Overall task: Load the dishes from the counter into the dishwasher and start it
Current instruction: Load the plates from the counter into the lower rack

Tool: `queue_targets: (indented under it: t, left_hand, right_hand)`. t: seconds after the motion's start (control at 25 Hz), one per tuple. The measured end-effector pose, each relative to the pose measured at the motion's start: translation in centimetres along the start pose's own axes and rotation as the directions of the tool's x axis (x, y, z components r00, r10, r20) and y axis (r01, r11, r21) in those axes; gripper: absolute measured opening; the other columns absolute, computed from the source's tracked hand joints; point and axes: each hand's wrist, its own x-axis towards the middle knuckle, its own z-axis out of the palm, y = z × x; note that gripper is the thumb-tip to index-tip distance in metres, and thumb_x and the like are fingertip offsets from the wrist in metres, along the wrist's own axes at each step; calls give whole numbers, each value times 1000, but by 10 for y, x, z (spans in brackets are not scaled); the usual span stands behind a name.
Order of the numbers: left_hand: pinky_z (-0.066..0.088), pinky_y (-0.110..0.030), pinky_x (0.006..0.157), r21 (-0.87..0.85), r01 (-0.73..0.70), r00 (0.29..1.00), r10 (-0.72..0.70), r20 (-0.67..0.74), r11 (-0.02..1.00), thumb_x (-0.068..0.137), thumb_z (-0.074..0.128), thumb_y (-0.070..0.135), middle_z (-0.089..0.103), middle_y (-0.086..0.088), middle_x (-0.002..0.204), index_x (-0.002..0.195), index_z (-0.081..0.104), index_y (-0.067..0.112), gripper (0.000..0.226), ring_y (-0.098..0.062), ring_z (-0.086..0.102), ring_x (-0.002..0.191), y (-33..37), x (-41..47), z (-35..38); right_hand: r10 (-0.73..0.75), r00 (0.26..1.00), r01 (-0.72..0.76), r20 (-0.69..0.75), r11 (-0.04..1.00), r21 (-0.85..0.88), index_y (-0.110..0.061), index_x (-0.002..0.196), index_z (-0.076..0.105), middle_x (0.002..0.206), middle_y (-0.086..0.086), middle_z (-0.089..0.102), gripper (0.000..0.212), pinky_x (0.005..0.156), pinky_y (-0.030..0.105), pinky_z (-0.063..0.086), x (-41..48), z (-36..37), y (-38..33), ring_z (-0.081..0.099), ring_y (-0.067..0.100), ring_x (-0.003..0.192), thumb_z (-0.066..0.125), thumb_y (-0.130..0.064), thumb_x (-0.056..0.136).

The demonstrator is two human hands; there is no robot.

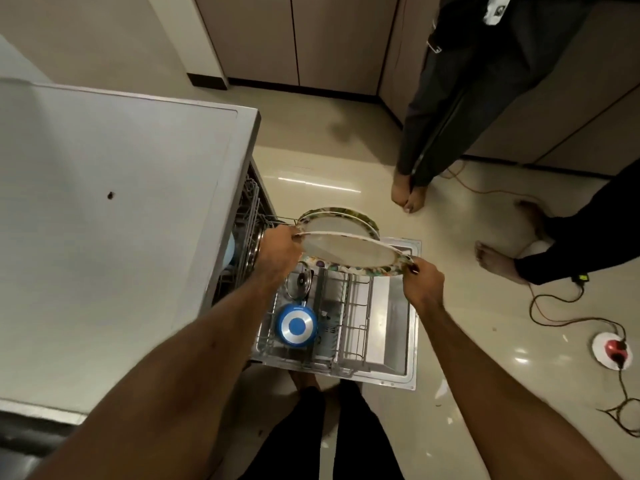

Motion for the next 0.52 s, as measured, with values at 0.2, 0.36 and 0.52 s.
queue_targets:
  t: [0.2, 0.36, 0.52]
  left_hand:
    - [64, -35, 62, 26, 130, 991, -129, -29, 991, 102, 61, 17, 70, 0, 90, 113, 75, 14, 18, -13, 68, 72, -26, 63, 62]
    - [61, -35, 59, -33, 185, 961, -187, -205, 982, 100, 65, 14, 63, 6, 82, 115, 75, 15, 19, -9, 59, 62, -42, 98, 97]
    - [50, -22, 47, -46, 192, 950, -197, -242, 980, 97, 70, 18, 71, 3, 85, 115, 76, 16, 19, -2, 54, 58, -62, 126, 124]
  right_hand:
    - [-13, 1000, 13, -11, 1000, -6, -9, 119, 77, 104, 15, 77, 37, 78, 22, 40, 56, 63, 28, 69, 33, 97, 54, 8, 94]
    - [-25, 1000, 25, -11, 1000, -18, -9, 122, 75, 105, 12, 74, 38, 76, 21, 40, 93, 100, 39, 63, 22, 88, 52, 8, 96]
    - [-46, 999, 46, -12, 999, -19, -11, 118, 77, 103, 12, 75, 40, 76, 24, 44, 125, 124, 45, 68, 29, 92, 51, 7, 94]
